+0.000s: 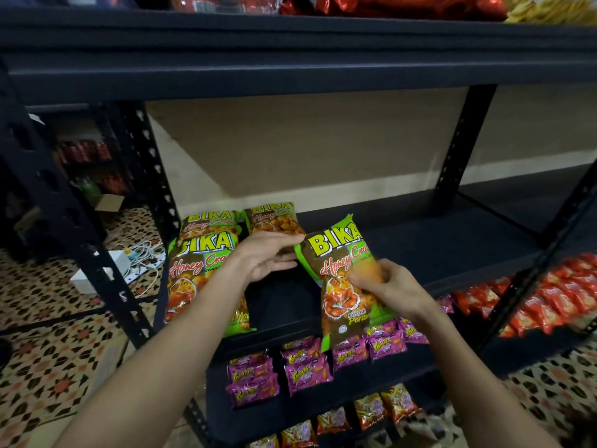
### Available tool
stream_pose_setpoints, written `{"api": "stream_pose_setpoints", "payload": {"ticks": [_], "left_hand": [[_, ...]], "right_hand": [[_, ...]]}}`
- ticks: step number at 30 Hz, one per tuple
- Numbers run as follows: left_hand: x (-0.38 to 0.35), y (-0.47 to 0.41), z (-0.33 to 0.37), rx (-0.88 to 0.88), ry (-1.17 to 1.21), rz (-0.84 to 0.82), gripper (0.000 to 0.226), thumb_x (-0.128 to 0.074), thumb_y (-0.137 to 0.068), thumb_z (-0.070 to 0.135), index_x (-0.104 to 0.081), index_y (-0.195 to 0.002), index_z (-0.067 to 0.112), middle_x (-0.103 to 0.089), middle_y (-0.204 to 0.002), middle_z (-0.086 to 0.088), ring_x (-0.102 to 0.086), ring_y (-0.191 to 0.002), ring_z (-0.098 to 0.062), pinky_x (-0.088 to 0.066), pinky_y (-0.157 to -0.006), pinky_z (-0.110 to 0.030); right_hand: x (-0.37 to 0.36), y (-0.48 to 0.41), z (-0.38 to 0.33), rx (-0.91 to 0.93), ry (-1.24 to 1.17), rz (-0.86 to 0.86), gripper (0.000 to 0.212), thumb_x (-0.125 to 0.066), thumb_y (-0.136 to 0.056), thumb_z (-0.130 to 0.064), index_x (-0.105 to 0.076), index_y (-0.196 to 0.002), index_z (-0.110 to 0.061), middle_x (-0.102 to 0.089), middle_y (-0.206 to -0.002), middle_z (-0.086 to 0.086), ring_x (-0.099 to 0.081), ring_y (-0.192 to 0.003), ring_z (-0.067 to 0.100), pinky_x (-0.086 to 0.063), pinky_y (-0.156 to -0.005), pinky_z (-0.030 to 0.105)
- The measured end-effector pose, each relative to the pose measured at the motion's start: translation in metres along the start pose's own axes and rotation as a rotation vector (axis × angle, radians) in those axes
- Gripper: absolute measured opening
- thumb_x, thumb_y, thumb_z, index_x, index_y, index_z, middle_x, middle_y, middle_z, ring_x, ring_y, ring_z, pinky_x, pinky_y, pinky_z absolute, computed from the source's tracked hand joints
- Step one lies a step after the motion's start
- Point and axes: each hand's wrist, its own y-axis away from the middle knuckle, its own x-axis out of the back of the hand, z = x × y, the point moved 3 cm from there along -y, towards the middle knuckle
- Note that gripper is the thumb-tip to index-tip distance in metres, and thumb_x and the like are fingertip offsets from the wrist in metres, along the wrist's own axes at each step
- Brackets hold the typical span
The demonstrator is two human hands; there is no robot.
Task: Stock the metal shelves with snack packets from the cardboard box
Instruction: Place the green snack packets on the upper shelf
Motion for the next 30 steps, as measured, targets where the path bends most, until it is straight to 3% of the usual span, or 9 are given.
{"api": "stream_pose_setpoints", "payload": {"ticks": [5, 8, 11, 16, 18, 21, 26, 28, 30], "left_hand": [[0.025, 0.011, 0.023, -0.038, -0.09, 0.061, 0.01, -0.074, -0.083, 0.005, -0.072, -0.092, 0.008, -0.075, -0.093, -0.01, -0.072, -0.085, -0.02, -0.058, -0.084, -0.035], [0.036, 0.015, 0.036, -0.109, -0.11, 0.122, 0.012, -0.077, -0.079, 0.003, -0.073, -0.087, 0.01, -0.074, -0.089, -0.009, -0.07, -0.082, -0.021, -0.06, -0.078, -0.031], [0.044, 0.017, 0.045, -0.202, -0.126, 0.192, 0.011, -0.078, -0.078, 0.003, -0.073, -0.086, 0.008, -0.074, -0.084, -0.007, -0.07, -0.083, -0.021, -0.061, -0.072, -0.028], [0.056, 0.014, 0.039, -0.428, -0.345, 0.433, 0.014, -0.078, -0.079, 0.005, -0.071, -0.077, 0.017, -0.072, -0.082, -0.003, -0.066, -0.08, -0.019, -0.055, -0.081, -0.033], [0.058, 0.021, 0.036, -0.494, -0.541, 0.529, 0.011, -0.073, -0.085, 0.011, -0.069, -0.095, 0.015, -0.07, -0.093, -0.002, -0.066, -0.09, -0.021, -0.05, -0.081, -0.029], [0.064, 0.042, 0.026, -0.529, -0.887, 0.635, 0.035, -0.063, -0.094, 0.021, -0.057, -0.126, 0.01, -0.062, -0.121, -0.01, -0.057, -0.116, -0.027, -0.041, -0.096, -0.031], [0.075, 0.068, -0.015, -0.625, -1.144, 0.668, 0.043, -0.053, -0.099, 0.03, -0.048, -0.137, 0.011, -0.039, -0.15, -0.009, -0.035, -0.141, -0.024, -0.027, -0.116, -0.036], [0.081, 0.071, -0.027, -0.584, -1.242, 0.694, 0.047, -0.044, -0.102, 0.036, -0.044, -0.141, 0.01, -0.029, -0.158, -0.01, -0.024, -0.147, -0.025, -0.018, -0.121, -0.039], [0.084, 0.071, -0.037, -0.526, -1.306, 0.696, 0.052, -0.034, -0.104, 0.041, -0.035, -0.148, 0.013, -0.016, -0.163, -0.008, -0.01, -0.151, -0.024, -0.008, -0.123, -0.041]], "right_hand": [[-0.019, 0.003, -0.006, 0.0, -0.158, -0.13, 0.064, -0.08, -0.067, -0.047, -0.054, -0.116, -0.015, -0.076, -0.102, 0.008, -0.075, -0.088, 0.024, -0.061, -0.08, 0.042], [-0.03, 0.0, -0.008, -0.029, -0.313, -0.175, 0.073, -0.084, -0.063, -0.042, -0.051, -0.12, -0.013, -0.075, -0.104, 0.012, -0.074, -0.092, 0.032, -0.059, -0.083, 0.048], [-0.039, -0.003, -0.013, 0.027, -0.364, -0.157, 0.087, -0.093, -0.052, -0.049, -0.055, -0.123, -0.017, -0.074, -0.108, 0.01, -0.074, -0.094, 0.031, -0.06, -0.082, 0.046], [-0.062, -0.007, -0.026, 0.152, -0.311, -0.075, 0.054, -0.085, -0.072, -0.018, -0.057, -0.119, -0.017, -0.074, -0.101, 0.003, -0.075, -0.082, 0.016, -0.058, -0.063, 0.025], [-0.072, -0.013, -0.026, 0.173, -0.264, -0.037, 0.057, -0.087, -0.07, -0.025, -0.057, -0.118, -0.018, -0.074, -0.1, 0.001, -0.075, -0.083, 0.014, -0.06, -0.067, 0.028], [-0.081, -0.025, -0.019, 0.139, -0.175, 0.031, 0.064, -0.087, -0.063, -0.045, -0.057, -0.116, -0.022, -0.074, -0.103, -0.001, -0.074, -0.086, 0.012, -0.061, -0.082, 0.039], [-0.088, -0.035, -0.019, 0.081, -0.03, -0.01, 0.085, -0.079, -0.068, -0.06, -0.043, -0.135, -0.021, -0.065, -0.113, -0.007, -0.068, -0.1, 0.015, -0.055, -0.095, 0.044], [-0.087, -0.037, -0.024, 0.052, 0.033, -0.048, 0.103, -0.074, -0.069, -0.066, -0.028, -0.149, -0.02, -0.061, -0.125, -0.003, -0.064, -0.109, 0.018, -0.051, -0.1, 0.045], [-0.086, -0.037, -0.031, 0.076, 0.097, 0.019, 0.107, -0.07, -0.074, -0.067, -0.018, -0.155, -0.021, -0.052, -0.141, 0.004, -0.056, -0.124, 0.023, -0.044, -0.107, 0.049]]}}
